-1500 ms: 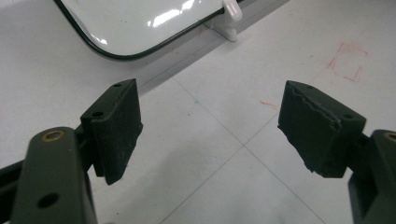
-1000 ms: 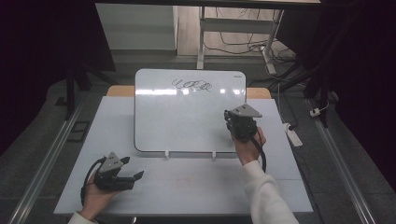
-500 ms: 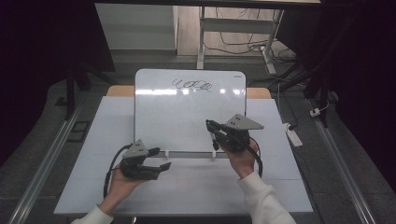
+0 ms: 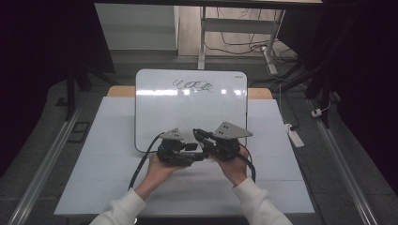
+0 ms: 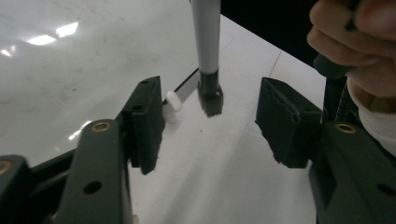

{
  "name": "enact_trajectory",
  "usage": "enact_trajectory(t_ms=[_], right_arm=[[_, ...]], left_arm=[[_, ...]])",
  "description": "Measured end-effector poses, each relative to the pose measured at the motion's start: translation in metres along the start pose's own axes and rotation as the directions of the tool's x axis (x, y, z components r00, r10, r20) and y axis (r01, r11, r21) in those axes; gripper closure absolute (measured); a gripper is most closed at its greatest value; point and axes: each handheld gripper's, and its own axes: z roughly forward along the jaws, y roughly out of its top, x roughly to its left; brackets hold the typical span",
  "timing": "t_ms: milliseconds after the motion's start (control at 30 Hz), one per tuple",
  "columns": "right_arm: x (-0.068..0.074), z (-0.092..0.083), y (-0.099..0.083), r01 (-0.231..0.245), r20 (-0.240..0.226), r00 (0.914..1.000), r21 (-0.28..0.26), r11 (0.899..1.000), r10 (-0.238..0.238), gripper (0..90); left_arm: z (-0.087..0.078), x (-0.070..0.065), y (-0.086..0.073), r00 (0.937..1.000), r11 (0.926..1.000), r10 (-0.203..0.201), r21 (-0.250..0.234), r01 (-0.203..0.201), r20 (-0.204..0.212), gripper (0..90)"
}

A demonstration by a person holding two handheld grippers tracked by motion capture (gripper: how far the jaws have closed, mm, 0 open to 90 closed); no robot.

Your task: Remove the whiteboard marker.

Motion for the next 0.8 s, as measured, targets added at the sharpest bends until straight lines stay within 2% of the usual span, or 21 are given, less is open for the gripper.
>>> enact_trajectory(t_ms=[200, 500, 633, 800], right_arm=[[0.009, 0.002, 0.002, 0.039, -0.004, 0.9992, -0.002, 0.999, -0.039, 80.5], [0.014, 0.003, 0.002, 0.066, -0.007, 0.9978, -0.004, 0.998, -0.066, 80.5], [0.016, 0.003, 0.002, 0.084, -0.003, 0.9965, -0.002, 0.996, -0.084, 80.4], [0.015, 0.003, 0.002, 0.086, -0.012, 0.9963, -0.002, 0.996, -0.086, 78.1]], left_arm=[[0.007, 0.005, 0.0, 0.9987, 0.9994, -0.034, -0.01, 0.034, 0.037, 53.2], [0.011, 0.007, -0.001, 0.999, 0.9995, -0.029, -0.011, 0.029, 0.035, 74.7], [0.01, 0.006, 0.0, 0.9994, 0.9997, -0.023, -0.011, 0.024, 0.025, 76.6], [0.009, 0.005, -0.001, 0.9999, 0.9999, 0.006, -0.012, -0.006, -0.013, 77.5]])
